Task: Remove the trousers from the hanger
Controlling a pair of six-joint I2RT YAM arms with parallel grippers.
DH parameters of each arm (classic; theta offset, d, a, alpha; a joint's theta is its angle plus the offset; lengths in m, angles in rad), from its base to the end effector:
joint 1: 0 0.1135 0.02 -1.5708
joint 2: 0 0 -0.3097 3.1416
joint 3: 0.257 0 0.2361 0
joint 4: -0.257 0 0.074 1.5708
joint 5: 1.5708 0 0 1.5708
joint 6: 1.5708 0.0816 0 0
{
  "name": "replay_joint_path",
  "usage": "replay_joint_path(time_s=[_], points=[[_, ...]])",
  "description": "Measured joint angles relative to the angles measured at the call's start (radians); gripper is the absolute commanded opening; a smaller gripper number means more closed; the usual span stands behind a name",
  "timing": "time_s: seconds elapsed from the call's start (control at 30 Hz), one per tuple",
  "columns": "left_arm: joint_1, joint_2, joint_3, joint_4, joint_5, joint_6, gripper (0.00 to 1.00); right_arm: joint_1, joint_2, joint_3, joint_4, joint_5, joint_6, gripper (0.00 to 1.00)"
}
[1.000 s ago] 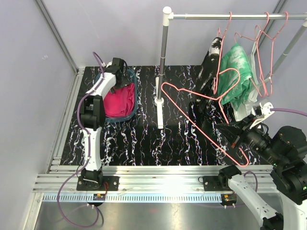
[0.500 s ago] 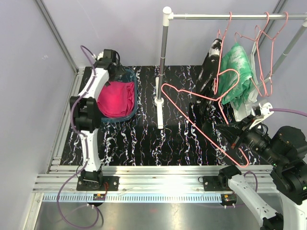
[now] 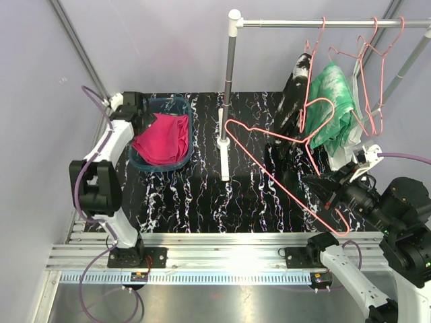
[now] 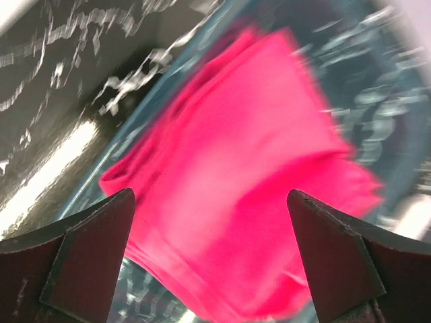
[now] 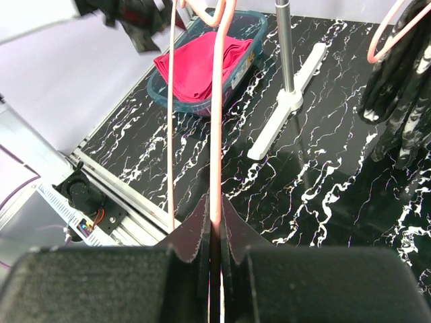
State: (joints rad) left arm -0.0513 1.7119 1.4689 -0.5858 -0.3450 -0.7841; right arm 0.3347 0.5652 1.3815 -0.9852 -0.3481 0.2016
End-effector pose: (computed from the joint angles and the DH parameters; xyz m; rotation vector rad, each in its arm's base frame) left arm 0.4024 0.0070 0.3123 -0.9830 2.1206 0.0034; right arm 0.0095 0.0328 0.4615 -0.3779 1.7400 0.6924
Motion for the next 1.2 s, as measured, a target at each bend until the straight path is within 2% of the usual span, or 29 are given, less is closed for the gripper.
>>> replay_joint_path(time_s=[0.13,0.33,0.67,0.9,1.03,1.2], points=[[0.007,0.054,-0.152,0.06,0.016,-0.026,0.99,0.0,0.0,0.0,0.0,-0.005,0.0,0.0],[-0.003,0.041,-0.339,0.172,0.023,-0.093,0.99,0.0,0.013,0.004,-0.002,0.017,0.0,0.0],[0.005,-0.008,-0.356,0.169,0.074,-0.101,0.99,0.0,0.148,0.114,-0.032,0.203,-0.061,0.0],[0.009,-0.192,-0.276,0.082,0.167,-0.046,0.99,0.0,0.284,0.153,0.013,0.327,-0.132,0.0],[0.008,-0.35,-0.211,0.034,0.189,0.008,0.99,0.0,0.375,0.183,0.095,0.37,-0.177,0.0],[0.008,-0.578,-0.207,-0.027,0.195,0.104,0.99,0.0,0.459,0.204,0.227,0.4,-0.212,0.0]])
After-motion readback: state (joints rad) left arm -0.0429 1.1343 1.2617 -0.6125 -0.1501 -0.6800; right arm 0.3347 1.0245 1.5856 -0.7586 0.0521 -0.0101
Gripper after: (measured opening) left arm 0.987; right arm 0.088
